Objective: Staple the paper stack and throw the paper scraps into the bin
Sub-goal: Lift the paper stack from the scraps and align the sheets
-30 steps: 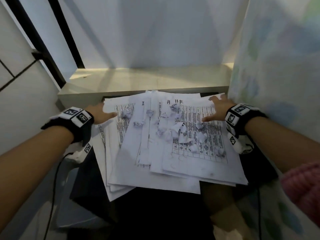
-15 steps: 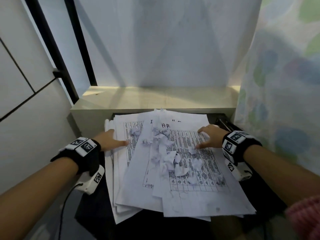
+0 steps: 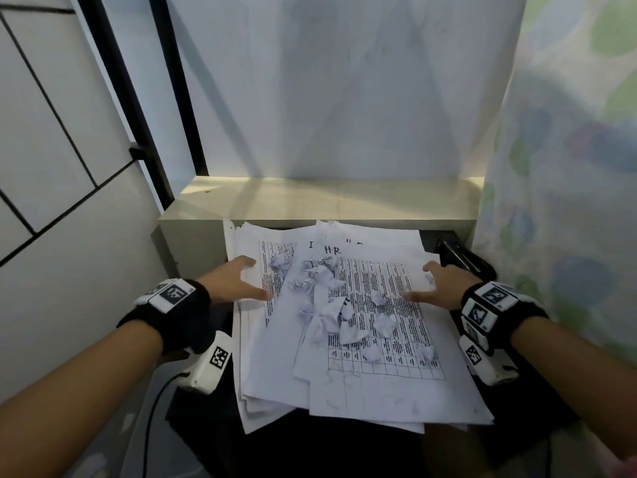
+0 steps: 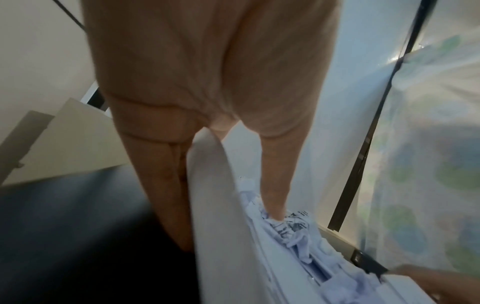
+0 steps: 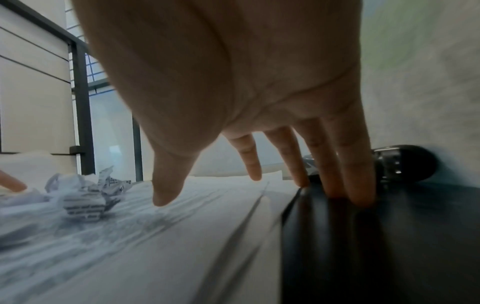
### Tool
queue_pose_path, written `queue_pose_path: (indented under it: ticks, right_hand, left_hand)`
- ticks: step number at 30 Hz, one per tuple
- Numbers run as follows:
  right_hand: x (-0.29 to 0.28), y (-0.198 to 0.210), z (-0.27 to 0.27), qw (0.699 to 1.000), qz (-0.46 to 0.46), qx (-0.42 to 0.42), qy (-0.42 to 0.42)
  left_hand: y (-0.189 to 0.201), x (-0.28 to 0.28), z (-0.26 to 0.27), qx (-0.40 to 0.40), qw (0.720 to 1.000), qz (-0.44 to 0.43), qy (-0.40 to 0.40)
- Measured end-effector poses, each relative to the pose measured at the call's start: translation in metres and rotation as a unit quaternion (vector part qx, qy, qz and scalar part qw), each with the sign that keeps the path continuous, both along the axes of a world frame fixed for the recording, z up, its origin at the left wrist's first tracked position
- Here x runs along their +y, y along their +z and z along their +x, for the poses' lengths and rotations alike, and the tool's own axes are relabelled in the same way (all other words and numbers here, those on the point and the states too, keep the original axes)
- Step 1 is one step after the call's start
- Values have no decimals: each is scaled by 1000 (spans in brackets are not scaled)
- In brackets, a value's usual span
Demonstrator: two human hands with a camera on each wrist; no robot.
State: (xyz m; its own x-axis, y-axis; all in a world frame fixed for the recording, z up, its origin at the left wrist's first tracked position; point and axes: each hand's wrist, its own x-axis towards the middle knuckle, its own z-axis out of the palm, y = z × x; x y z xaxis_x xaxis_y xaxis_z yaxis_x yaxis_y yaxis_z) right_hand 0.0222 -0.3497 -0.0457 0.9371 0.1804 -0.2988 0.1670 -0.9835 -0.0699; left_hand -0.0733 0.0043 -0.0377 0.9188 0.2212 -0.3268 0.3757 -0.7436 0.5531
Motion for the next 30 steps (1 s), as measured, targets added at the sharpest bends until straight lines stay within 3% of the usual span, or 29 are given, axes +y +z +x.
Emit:
queue_pose_path:
  ticks: [5,19,24,30]
  right_hand:
    - [-2,-8,-10,999,-46,5,4]
    - [54,-5,-10,998,-16,17,62]
    - [46,2,-6,997,48,39,52]
    - [19,8,1,986,155,59,-21]
  left_hand:
    - [1,-18,-7,-24,998,-47,-26]
    - [8,-54,-4,-53,988,-141,-19]
    - [7,-53,-3,-82,984,-158,-7]
    - [8,-48,2,-216,963,-161,-23]
